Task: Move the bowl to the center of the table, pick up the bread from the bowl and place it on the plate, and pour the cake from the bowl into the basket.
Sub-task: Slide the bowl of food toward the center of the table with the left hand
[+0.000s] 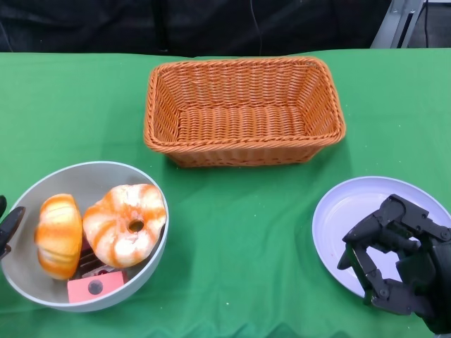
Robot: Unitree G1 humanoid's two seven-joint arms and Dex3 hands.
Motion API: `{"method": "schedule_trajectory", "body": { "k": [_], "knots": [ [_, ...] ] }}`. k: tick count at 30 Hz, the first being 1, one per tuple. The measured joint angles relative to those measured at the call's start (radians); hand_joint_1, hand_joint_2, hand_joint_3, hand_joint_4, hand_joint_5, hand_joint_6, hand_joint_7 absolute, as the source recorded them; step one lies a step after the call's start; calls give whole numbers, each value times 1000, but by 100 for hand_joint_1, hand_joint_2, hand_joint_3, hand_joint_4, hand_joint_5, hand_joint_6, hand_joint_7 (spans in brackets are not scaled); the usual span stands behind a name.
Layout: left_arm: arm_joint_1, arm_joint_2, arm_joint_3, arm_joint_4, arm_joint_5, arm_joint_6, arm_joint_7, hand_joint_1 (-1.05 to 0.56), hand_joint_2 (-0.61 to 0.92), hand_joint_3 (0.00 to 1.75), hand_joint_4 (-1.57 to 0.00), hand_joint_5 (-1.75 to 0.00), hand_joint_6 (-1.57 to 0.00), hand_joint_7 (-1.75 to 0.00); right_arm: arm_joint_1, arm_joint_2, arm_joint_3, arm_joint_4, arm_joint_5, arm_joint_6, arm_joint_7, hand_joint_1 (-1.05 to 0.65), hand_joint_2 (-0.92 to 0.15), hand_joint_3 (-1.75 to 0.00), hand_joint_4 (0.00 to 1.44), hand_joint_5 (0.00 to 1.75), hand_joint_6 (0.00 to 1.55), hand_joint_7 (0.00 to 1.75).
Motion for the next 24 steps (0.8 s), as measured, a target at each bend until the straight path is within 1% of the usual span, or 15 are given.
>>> {"method": "schedule_trajectory", "body": {
  "k": [5, 8, 11, 13, 18, 21, 24],
  "knots": [
    [-10, -28, 4, 0, -10, 43, 17, -76, 92, 39, -17, -2, -12, 0, 0, 1, 0, 3, 0, -2, 0, -11, -56, -93, 76, 146, 70, 118],
    [-21, -33, 5, 7, -8, 50, 39, -75, 92, 44, -9, 0, -6, 0, 0, 2, 0, 7, 0, -5, 0, -13, -56, -91, 76, 147, 70, 119],
    [-34, -36, 5, 27, -6, 50, 60, -76, 92, 46, -7, 0, -5, 0, 0, 3, 0, 7, 0, -6, 0, -13, -57, -90, 75, 147, 70, 119],
    [-36, -38, 4, 32, -5, 50, 75, -77, 92, 47, -1, 0, -1, 0, 0, 3, 0, 7, 1, -6, 0, -13, -57, -89, 75, 148, 70, 120],
    [-36, -43, -1, 33, -5, 55, 90, -76, 92, 51, 0, 0, 0, 0, 0, 3, 0, 7, 1, -6, 1, -11, -58, -91, 75, 147, 70, 119],
    [-35, -54, -5, 10, -6, 66, 90, -77, 92, 51, -2, -1, 0, 0, 0, 3, 0, 7, 0, -6, 1, -11, -56, -93, 75, 147, 70, 119],
    [-22, -78, -6, -47, -29, 94, 90, -79, 92, 49, -1, 0, 0, 0, 0, 2, 0, 7, 2, -6, 3, -10, -56, -94, 75, 147, 70, 119]
  ]
}}
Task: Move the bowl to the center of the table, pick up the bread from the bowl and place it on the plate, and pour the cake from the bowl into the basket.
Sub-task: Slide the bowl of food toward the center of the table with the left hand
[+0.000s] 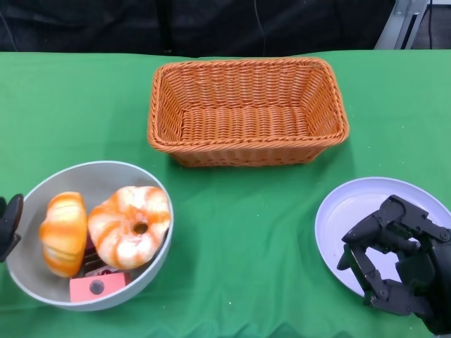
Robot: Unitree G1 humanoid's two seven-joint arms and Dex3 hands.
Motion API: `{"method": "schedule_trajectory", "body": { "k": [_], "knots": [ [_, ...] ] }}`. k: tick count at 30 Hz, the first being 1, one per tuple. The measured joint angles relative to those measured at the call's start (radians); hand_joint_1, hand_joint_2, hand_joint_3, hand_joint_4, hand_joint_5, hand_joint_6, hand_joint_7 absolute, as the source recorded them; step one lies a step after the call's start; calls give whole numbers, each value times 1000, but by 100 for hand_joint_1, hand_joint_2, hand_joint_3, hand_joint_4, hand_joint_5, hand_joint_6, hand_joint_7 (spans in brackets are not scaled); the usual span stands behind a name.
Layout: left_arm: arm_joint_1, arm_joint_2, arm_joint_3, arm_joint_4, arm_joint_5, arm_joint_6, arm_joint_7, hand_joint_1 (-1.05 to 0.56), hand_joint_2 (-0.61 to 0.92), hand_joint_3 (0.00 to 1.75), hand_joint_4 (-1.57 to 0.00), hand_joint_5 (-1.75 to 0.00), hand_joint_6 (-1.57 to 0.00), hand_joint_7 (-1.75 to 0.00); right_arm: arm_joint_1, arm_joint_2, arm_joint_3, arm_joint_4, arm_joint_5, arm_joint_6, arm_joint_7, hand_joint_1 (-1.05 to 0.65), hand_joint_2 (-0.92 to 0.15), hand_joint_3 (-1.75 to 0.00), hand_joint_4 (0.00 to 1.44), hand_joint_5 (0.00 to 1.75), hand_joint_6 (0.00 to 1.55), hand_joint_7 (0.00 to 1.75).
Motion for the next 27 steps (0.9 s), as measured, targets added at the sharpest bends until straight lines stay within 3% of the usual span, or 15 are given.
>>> {"method": "schedule_trajectory", "body": {
  "k": [16, 27],
  "knots": [
    [208, -133, -79, -423, -21, 148, -2, -82, 92, 42, -11, -3, -7, -2, -1, 0, 1, 5, -16, -2, -4, -12, -57, -92, 76, 147, 70, 120],
    [301, -146, -146, -590, -21, 199, -21, -83, 92, 42, -13, -3, -8, -1, -2, 1, 1, 8, -15, -3, -4, -12, -56, -93, 75, 148, 68, 123]
  ]
}}
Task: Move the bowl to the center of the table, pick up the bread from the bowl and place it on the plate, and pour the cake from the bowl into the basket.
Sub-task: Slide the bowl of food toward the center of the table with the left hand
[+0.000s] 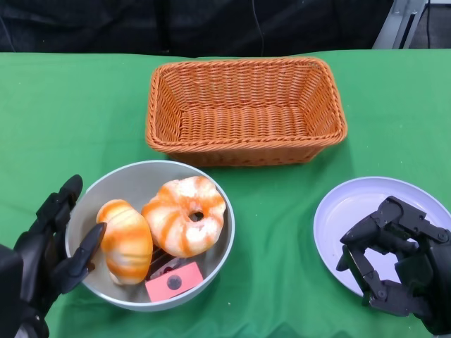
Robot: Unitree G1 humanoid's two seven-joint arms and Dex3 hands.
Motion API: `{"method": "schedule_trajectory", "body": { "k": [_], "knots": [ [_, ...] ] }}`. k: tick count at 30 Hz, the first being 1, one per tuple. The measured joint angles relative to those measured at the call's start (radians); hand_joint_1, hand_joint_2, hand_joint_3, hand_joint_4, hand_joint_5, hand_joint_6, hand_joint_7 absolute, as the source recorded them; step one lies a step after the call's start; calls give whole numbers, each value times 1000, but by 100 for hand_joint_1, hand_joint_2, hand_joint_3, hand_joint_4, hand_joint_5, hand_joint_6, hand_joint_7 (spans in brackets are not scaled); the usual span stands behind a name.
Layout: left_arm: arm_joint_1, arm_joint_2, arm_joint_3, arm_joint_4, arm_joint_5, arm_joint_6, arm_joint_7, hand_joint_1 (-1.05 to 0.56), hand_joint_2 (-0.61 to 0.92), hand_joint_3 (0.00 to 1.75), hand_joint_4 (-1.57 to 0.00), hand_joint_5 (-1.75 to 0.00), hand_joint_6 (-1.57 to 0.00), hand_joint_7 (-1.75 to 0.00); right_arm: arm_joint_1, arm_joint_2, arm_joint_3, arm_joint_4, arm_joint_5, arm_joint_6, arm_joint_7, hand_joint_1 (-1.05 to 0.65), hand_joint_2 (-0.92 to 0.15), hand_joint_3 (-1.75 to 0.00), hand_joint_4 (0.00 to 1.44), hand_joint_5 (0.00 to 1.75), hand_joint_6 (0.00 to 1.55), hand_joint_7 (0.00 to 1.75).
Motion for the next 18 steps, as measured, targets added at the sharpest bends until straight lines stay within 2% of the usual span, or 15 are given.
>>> {"method": "schedule_trajectory", "body": {
  "k": [8, 18],
  "knots": [
    [40, -20, -17, -86, -20, 25, -2, -82, 92, 40, -18, -4, -11, -2, -1, 0, 1, 4, -4, -5, 3, -12, -58, -90, 75, 149, 67, 123],
    [58, -39, -41, -176, -27, 89, -2, -79, 92, 42, -21, -3, -14, -1, -3, 0, 2, 16, -3, -6, 6, -13, -54, -95, 75, 149, 68, 123]
  ]
}}
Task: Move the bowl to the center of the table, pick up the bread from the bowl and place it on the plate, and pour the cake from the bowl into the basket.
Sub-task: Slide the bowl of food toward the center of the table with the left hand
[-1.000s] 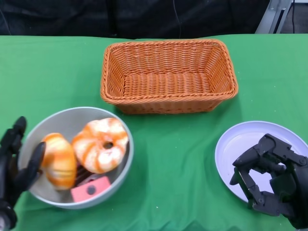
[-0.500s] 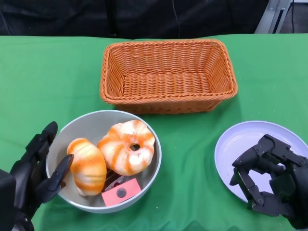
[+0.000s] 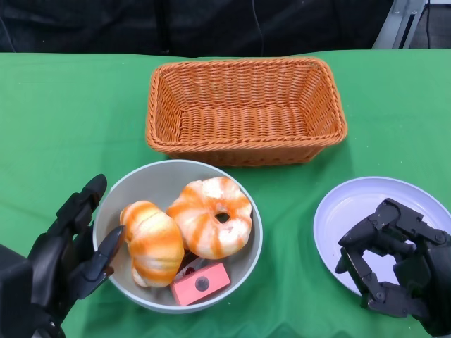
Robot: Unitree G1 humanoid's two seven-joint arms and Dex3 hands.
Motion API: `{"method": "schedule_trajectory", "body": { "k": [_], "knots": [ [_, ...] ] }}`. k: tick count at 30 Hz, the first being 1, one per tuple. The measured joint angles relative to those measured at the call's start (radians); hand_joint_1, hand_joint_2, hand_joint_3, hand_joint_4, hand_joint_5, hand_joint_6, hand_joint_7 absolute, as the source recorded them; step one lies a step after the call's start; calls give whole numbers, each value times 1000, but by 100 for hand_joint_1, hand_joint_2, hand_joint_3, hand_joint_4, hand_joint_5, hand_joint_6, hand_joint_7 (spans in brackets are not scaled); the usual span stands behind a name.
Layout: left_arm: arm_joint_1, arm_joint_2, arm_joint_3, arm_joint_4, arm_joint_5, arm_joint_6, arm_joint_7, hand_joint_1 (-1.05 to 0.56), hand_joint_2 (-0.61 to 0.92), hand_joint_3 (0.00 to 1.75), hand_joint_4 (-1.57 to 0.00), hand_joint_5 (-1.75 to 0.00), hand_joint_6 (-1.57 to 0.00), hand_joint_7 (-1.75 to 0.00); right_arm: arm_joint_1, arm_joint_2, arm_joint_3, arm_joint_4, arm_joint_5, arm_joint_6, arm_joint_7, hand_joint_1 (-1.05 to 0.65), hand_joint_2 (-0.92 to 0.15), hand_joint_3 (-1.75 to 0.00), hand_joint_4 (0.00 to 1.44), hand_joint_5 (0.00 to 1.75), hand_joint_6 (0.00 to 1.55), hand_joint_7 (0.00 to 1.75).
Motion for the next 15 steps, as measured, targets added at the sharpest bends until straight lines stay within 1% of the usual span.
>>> {"method": "schedule_trajectory", "body": {
  "k": [4, 8, 15],
  "knots": [
    [2, -9, -5, -19, -6, 6, 0, -79, 92, 41, -22, -3, -14, -1, -5, 0, 1, 2, -1, 0, 1, -13, -54, -95, 75, 148, 68, 123],
    [5, -21, -15, -35, -15, 20, -2, -77, 92, 41, -19, -1, -12, 0, -5, 2, 7, 2, -1, 0, 1, -15, -54, -94, 75, 148, 68, 123],
    [8, -33, -31, -57, -67, 60, -20, -75, 92, 41, -17, 0, -11, 0, -3, 9, 21, 2, -4, 0, -10, -14, -54, -93, 75, 148, 68, 124]
  ]
}}
